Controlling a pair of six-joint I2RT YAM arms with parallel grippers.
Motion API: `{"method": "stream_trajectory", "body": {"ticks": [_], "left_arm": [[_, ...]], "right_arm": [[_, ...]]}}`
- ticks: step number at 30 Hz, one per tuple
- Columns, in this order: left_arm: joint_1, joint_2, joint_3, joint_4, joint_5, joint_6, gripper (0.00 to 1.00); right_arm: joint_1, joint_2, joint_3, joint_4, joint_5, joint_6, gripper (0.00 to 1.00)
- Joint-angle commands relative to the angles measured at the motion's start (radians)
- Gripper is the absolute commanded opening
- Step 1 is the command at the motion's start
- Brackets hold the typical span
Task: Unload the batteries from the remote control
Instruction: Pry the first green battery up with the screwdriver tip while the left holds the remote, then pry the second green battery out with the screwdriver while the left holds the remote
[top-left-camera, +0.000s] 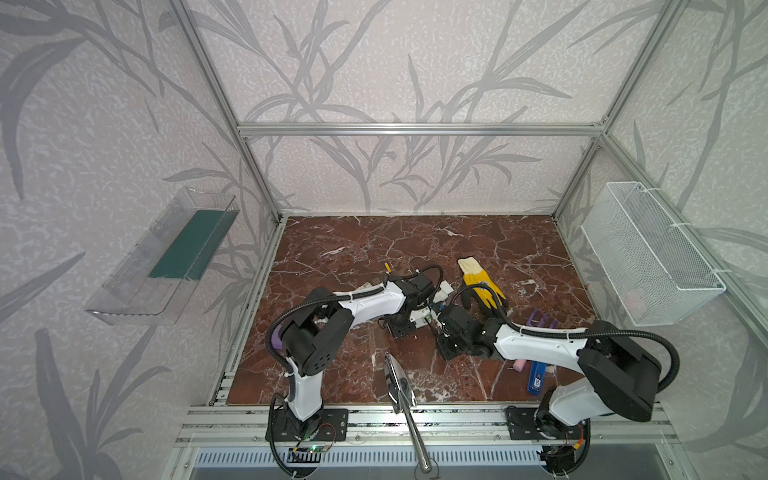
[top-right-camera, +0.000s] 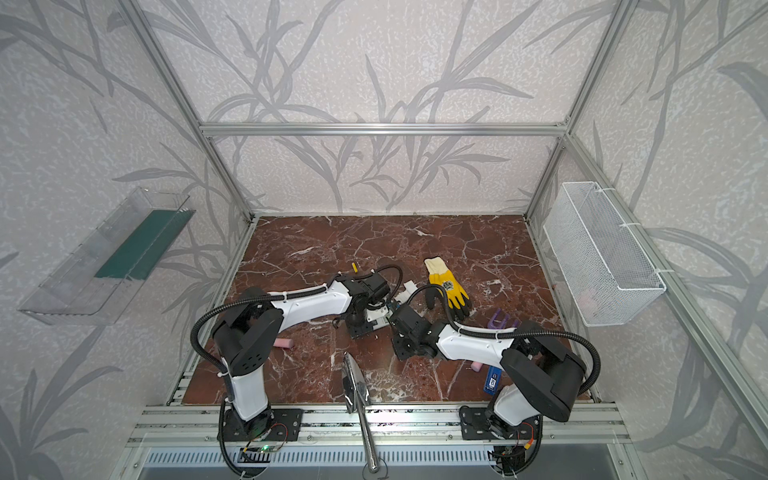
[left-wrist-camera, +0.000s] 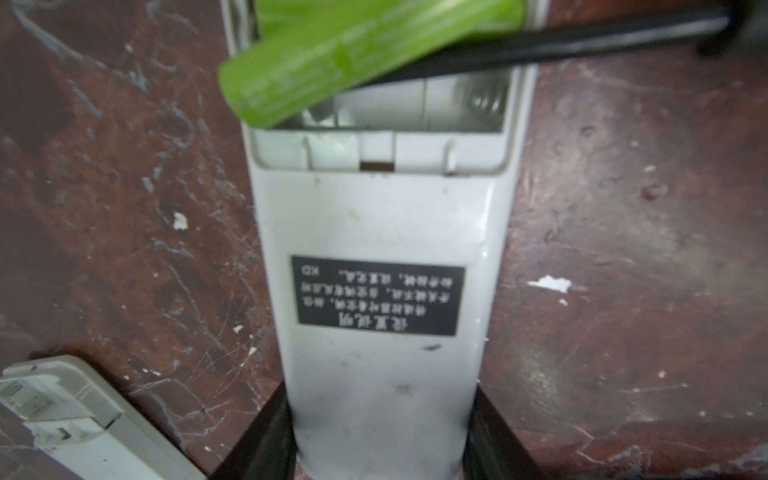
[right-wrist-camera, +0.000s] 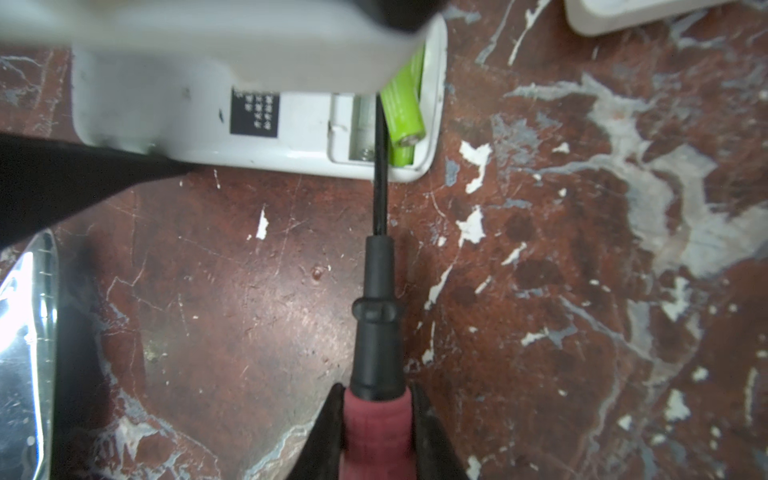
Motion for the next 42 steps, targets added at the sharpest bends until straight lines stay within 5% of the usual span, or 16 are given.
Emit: {"method": "stream_trajectory", "body": {"ticks": [1, 13, 42], "left_arm": [[0.008, 0.019, -0.010, -0.027, 0.006, -0.005, 0.09], [0.007, 0.035, 0.010, -0.037, -0.011, -0.045, 0.08], [-0.032, 0.047, -0.001, 0.018, -0.089, -0.165, 0.04]], "right_arm": [[-0.006, -0.022, 0.011, -0.057, 0.019, 0.018, 0.00], [-0.014, -0.107, -0.002, -0.100, 0.017, 0.057, 0.00], [-0.030, -0.009, 0.091, -0.124, -0.208, 0.215, 0.00]]}}
